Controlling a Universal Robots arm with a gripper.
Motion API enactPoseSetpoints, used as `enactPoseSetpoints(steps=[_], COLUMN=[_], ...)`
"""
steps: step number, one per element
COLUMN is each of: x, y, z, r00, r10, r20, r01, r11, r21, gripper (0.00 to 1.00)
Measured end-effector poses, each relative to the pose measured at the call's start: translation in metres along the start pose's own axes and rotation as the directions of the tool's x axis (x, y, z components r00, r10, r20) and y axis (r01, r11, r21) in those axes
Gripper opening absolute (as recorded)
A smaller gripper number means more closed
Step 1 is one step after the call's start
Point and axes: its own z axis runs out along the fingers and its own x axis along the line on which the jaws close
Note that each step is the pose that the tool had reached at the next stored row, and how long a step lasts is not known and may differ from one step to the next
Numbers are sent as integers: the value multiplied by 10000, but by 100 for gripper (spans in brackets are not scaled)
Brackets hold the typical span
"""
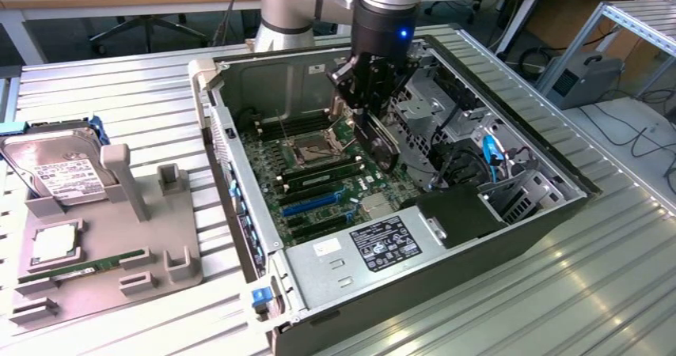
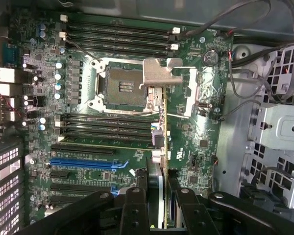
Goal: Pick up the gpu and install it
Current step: 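Insert the gpu into the slot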
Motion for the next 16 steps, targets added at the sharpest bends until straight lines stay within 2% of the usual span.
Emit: enactPoseSetpoints(steps=[16], x=[0], y=[0], z=[0], r00=[9987], r10=[-506], r20=[44], r01=[506], r11=[9987], r21=[-16], gripper=[27])
